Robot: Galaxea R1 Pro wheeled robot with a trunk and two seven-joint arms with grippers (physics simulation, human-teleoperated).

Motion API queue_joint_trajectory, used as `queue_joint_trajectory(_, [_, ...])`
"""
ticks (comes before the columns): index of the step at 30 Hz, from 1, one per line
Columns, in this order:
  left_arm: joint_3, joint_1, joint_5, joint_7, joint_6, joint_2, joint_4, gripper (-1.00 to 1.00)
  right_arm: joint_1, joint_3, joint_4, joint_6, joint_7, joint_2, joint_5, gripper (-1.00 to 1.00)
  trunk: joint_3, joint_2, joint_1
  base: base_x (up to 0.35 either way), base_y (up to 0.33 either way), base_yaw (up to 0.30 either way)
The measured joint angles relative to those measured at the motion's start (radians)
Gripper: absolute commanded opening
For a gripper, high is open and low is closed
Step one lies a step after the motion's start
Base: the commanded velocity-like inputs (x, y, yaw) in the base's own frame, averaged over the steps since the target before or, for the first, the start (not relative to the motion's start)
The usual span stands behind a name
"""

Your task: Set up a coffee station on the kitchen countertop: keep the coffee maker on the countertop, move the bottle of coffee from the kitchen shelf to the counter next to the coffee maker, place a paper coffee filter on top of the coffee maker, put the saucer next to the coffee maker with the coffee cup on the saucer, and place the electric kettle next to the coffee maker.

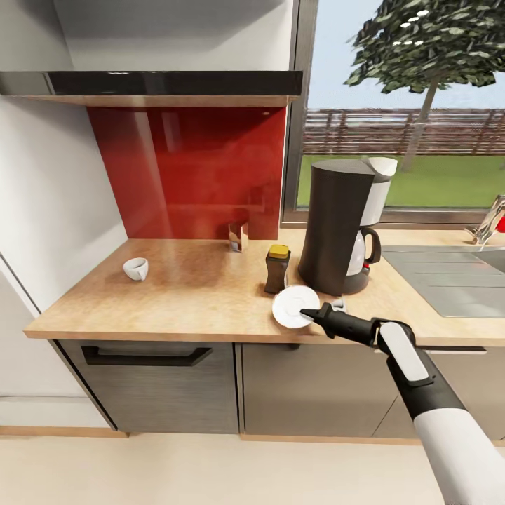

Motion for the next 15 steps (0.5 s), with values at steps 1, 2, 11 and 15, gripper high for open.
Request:
queue_joint_trajectory(1, [0.000, 0.000, 0.000, 0.000, 0.000, 0.000, 0.000, 1.00, -0.002, 0.000, 0.000, 0.000, -0.019, 0.000, -0.003, -1.00, 0.000, 0.000, 0.000, 0.000, 0.000, 0.000])
queue_joint_trajectory(2, [0.000, 0.000, 0.000, 0.000, 0.000, -0.001, 0.000, 1.00, -0.003, -0.001, 0.000, 0.000, -0.031, 0.000, -0.009, -1.00, 0.000, 0.000, 0.000, 0.000, -0.018, 0.000])
queue_joint_trajectory(11, [0.000, 0.000, 0.000, 0.000, 0.001, -0.001, 0.000, 1.00, -0.017, -0.001, 0.001, 0.000, -0.054, 0.000, -0.050, -1.00, 0.000, 0.000, 0.000, 0.000, -0.028, 0.000])
queue_joint_trajectory(15, [0.000, 0.000, 0.000, 0.000, 0.001, -0.001, 0.000, 1.00, -0.018, -0.001, 0.002, 0.000, -0.054, 0.000, -0.051, -1.00, 0.000, 0.000, 0.000, 0.080, -0.079, 0.000])
